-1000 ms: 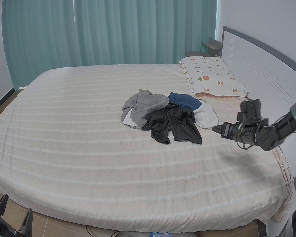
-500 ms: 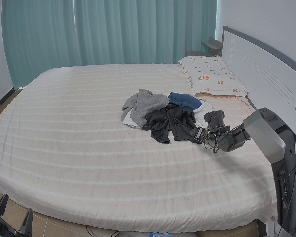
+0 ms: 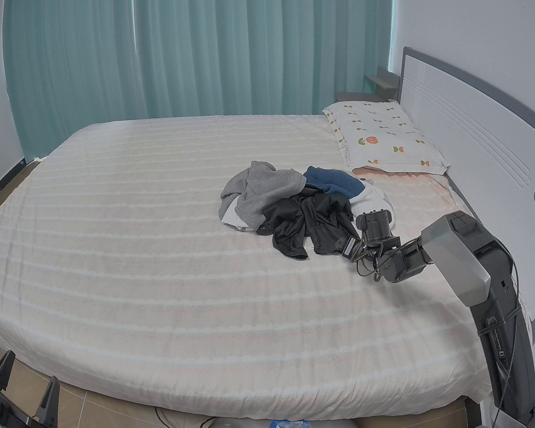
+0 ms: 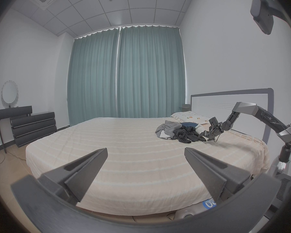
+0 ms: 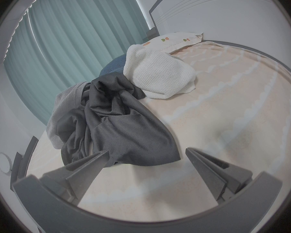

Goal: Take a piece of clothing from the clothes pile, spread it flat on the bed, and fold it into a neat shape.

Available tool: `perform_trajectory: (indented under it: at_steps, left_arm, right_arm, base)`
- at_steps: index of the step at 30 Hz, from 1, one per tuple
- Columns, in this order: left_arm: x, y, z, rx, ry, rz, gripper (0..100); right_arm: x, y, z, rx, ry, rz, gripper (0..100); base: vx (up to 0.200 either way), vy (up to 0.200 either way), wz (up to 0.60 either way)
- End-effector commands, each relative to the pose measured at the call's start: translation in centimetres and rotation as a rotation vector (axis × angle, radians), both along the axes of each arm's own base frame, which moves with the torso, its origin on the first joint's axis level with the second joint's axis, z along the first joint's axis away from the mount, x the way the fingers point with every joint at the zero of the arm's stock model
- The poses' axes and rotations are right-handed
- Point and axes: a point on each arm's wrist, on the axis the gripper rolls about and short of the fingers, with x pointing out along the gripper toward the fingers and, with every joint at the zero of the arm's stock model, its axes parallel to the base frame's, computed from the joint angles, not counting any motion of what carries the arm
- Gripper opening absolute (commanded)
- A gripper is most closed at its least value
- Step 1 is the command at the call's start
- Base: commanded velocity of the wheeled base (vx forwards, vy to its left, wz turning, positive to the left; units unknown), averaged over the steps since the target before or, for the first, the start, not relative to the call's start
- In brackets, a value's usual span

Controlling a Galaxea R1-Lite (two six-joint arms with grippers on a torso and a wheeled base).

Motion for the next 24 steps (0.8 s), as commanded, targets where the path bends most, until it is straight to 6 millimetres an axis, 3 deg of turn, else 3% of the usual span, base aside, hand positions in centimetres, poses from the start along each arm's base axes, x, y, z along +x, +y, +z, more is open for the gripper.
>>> perform_trajectory:
  at_steps: [1,12,13,19,24]
  left_arm:
    - [0.0,0.0,-0.5,0.000,0.003,0.000,100]
    - [0.0,0.0,-0.5,0.000,0.003,0.000,100]
    - [0.0,0.0,-0.5,0.000,0.003,0.000,100]
    - [0.0,0.0,-0.5,0.001,0.003,0.000,100]
    - [0.0,0.0,-0.5,0.000,0.003,0.000,100]
  right_arm:
    - [0.5,0.1,-1.1,0.001,-0.003,-0.002,100]
    - [1.3,0.1,-1.6,0.026,-0.039,-0.014,100]
    - [1.4,0.2,-1.7,0.029,-0.046,-0.016,0]
    - [0.9,-0.1,-1.8,0.031,-0.060,-0.021,0]
    - [-1.1,-0.4,0.0,0.076,-0.066,-0.007,0]
  base:
    - [0.000,0.000,0.00]
    - [0.000,0.000,0.00]
    - [0.000,0.000,0.00]
    - [0.000,0.000,0.00]
    - [0.000,0.000,0.00]
